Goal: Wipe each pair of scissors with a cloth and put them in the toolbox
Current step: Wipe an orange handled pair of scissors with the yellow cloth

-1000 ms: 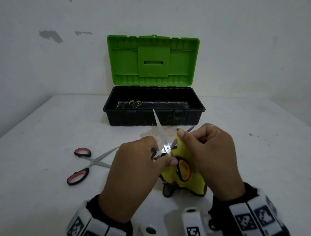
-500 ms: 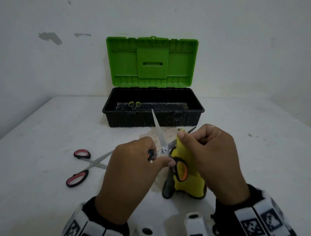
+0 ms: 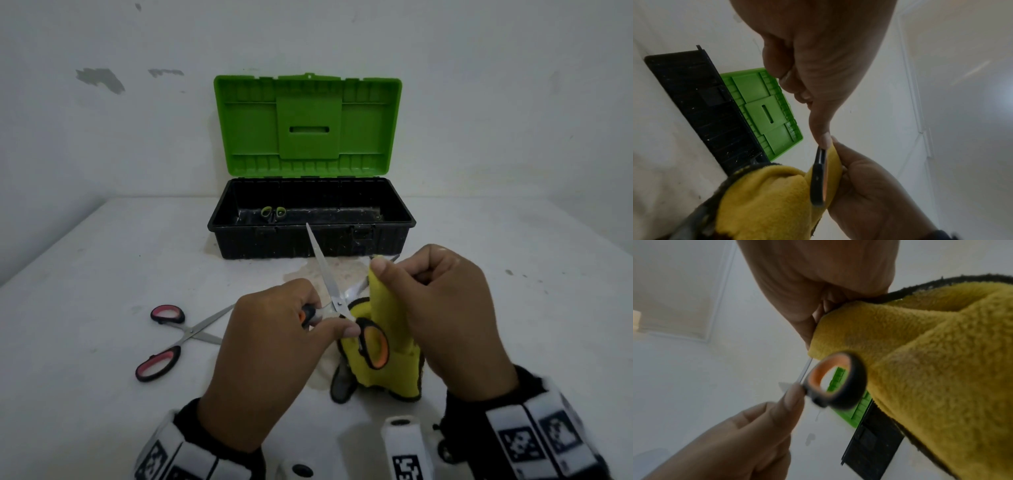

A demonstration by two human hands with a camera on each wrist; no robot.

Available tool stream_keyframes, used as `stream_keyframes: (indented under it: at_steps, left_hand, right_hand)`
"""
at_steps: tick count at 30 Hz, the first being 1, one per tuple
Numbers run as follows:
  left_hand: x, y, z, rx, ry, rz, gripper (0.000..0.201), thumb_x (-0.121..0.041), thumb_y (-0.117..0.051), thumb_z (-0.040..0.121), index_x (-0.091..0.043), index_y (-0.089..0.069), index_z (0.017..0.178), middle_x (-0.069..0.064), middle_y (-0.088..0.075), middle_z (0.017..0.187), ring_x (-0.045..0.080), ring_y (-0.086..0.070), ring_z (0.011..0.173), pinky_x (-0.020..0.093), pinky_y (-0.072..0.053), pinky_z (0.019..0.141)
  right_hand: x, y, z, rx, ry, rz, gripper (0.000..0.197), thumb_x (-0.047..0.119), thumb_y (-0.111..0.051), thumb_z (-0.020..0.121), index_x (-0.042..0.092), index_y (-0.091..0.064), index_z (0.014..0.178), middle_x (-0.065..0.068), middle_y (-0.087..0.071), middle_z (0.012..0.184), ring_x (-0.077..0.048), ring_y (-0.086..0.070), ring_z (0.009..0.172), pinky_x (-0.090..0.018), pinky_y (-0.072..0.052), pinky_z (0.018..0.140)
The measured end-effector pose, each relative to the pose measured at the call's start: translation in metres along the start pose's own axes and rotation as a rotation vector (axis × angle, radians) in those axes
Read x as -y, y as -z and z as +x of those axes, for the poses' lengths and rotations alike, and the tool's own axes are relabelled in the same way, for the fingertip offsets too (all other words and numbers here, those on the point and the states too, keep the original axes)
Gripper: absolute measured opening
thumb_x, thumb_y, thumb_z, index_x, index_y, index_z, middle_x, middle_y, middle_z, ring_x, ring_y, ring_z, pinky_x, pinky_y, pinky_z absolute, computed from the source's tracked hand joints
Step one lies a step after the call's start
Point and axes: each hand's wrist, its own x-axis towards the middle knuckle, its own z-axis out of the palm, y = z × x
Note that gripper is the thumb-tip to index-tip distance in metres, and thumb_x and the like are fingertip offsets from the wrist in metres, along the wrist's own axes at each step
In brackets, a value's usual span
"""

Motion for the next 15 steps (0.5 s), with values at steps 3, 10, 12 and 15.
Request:
stream_keyframes:
  at_steps: [3, 10, 12, 15]
  left_hand:
    - [0.000, 0.006, 0.000, 0.092, 0.111, -0.052, 0.045, -0.059, -0.079, 0.057, -0.024, -0.050, 0.057, -0.009, -0.039, 0.044, 0.005, -0.043, 0.051, 0.020, -0.040, 0.051]
    - [0.008, 0.029, 0.007, 0.293, 0.257, -0.165, 0.044, -0.063, -0.076, 0.057, -0.025, -0.059, 0.068, -0.012, -0.050, 0.051, 0.001, -0.041, 0.045, 0.012, -0.036, 0.043]
    - [0.011, 0.033, 0.008, 0.349, 0.271, -0.221, 0.037, -0.058, -0.078, 0.061, -0.029, -0.059, 0.074, -0.007, -0.058, 0.058, 0.001, -0.044, 0.047, 0.014, -0.038, 0.046]
    - [0.011, 0.035, 0.009, 0.410, 0.263, -0.233, 0.035, -0.053, -0.080, 0.063, -0.028, -0.059, 0.076, -0.002, -0.064, 0.067, 0.000, -0.047, 0.050, 0.015, -0.041, 0.049]
  right_hand:
    - [-0.007, 0.010, 0.009, -0.038, -0.060, 0.036, 0.031, 0.038, -0.080, 0.077, 0.017, -0.062, 0.063, 0.008, -0.063, 0.054, -0.003, -0.053, 0.049, -0.022, -0.044, 0.047]
    - [-0.033, 0.037, 0.018, -0.058, -0.224, 0.096, 0.026, 0.032, -0.072, 0.086, 0.008, -0.062, 0.083, -0.013, -0.064, 0.061, -0.009, -0.057, 0.051, -0.022, -0.046, 0.051]
    - [-0.041, 0.043, 0.021, -0.034, -0.280, 0.093, 0.020, 0.028, -0.070, 0.088, 0.010, -0.063, 0.088, -0.012, -0.062, 0.061, -0.013, -0.056, 0.053, -0.025, -0.046, 0.054]
    - [-0.045, 0.047, 0.030, 0.031, -0.422, 0.295, 0.008, 0.012, -0.063, 0.093, 0.007, -0.065, 0.099, -0.017, -0.064, 0.072, -0.024, -0.058, 0.063, -0.033, -0.051, 0.063]
